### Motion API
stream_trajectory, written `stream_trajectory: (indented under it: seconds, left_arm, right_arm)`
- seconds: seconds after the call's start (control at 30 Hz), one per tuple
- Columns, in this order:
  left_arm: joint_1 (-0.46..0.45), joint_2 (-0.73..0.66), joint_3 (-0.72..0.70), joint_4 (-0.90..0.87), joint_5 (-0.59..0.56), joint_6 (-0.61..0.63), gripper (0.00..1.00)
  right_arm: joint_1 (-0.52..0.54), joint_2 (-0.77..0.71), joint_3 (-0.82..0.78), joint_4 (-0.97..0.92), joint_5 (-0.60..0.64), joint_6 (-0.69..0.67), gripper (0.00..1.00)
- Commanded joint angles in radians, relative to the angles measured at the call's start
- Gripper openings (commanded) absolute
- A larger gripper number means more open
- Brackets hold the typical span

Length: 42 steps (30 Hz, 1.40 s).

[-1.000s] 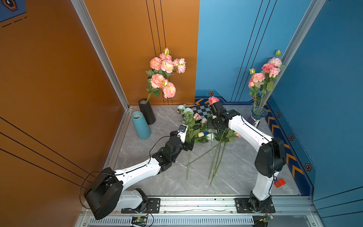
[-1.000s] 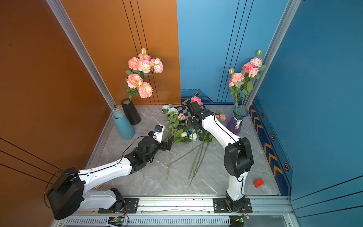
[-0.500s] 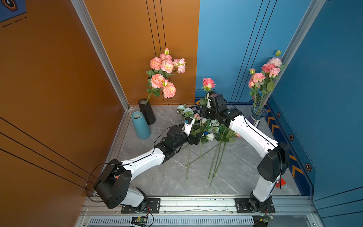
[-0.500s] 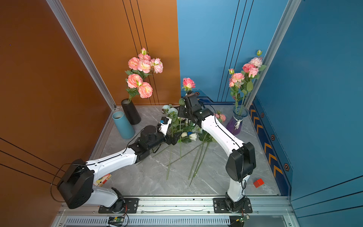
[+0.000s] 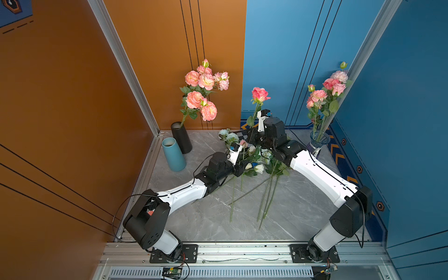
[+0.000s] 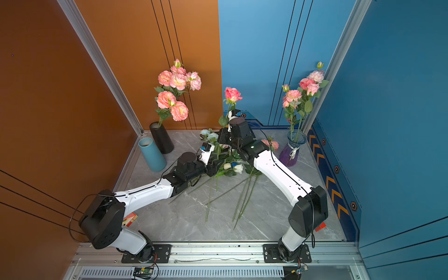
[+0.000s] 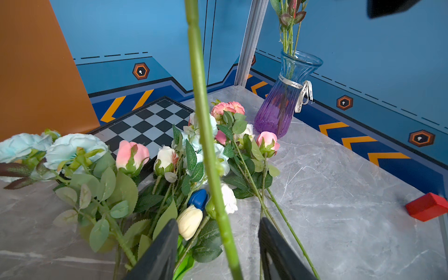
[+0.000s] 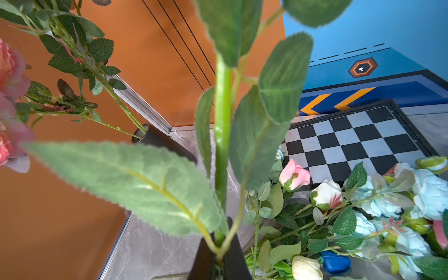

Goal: Place the pink flowers into the vase
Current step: Place the flower in the vase.

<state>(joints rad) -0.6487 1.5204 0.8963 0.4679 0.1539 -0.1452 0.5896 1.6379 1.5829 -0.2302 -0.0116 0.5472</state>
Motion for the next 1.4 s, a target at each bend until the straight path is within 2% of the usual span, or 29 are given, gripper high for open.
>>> stream_trajectory:
  seconds: [0.0,0.1,0.17,0.27,0.4,0.5,0.6,0.77,0.93,1.13,1.37]
  left_arm:
    - [0.005,-0.009,0.013,0.018,0.03,0.015,0.43]
    - [0.009,-0.011,0.005,0.018,0.038,0.021,0.31]
    - [0.013,-0.015,0.0,0.019,0.041,0.022,0.18]
    - [0.016,-0.027,-0.008,0.018,0.028,0.03,0.06]
    - [0.015,-0.04,-0.017,0.02,-0.013,0.073,0.0]
    - [0.013,-0.051,-0.022,0.019,-0.064,0.117,0.0]
    - [0.007,-0.06,-0.027,0.021,-0.126,0.156,0.0]
    - [0.008,-0.057,-0.024,0.023,-0.154,0.184,0.0]
    - [-0.003,-0.057,-0.023,0.024,-0.185,0.215,0.0]
    - [-0.009,-0.076,-0.028,0.023,-0.216,0.244,0.0]
    - [-0.012,-0.095,-0.042,0.023,-0.272,0.29,0.01]
  right_arm:
    - [0.009,-0.018,-0.015,0.039,0.007,0.005,0.01]
    - [0.013,-0.017,-0.014,0.041,0.006,0.005,0.03]
    - [0.012,-0.02,-0.014,0.04,0.008,0.001,0.05]
    - [0.009,-0.026,-0.014,0.036,0.012,-0.005,0.06]
    - [-0.001,-0.03,-0.008,0.019,0.001,-0.007,0.18]
    - [-0.014,-0.044,-0.007,0.003,-0.006,-0.006,0.37]
    - [-0.031,-0.069,-0.015,-0.015,-0.013,0.007,0.46]
    - [-0.045,-0.102,-0.037,-0.02,-0.037,0.022,0.53]
    - [-0.048,-0.089,-0.026,-0.02,-0.077,0.035,0.52]
    - [-0.032,-0.059,-0.007,-0.018,-0.101,0.054,0.44]
    - [-0.011,-0.05,0.004,-0.001,-0.083,0.056,0.16]
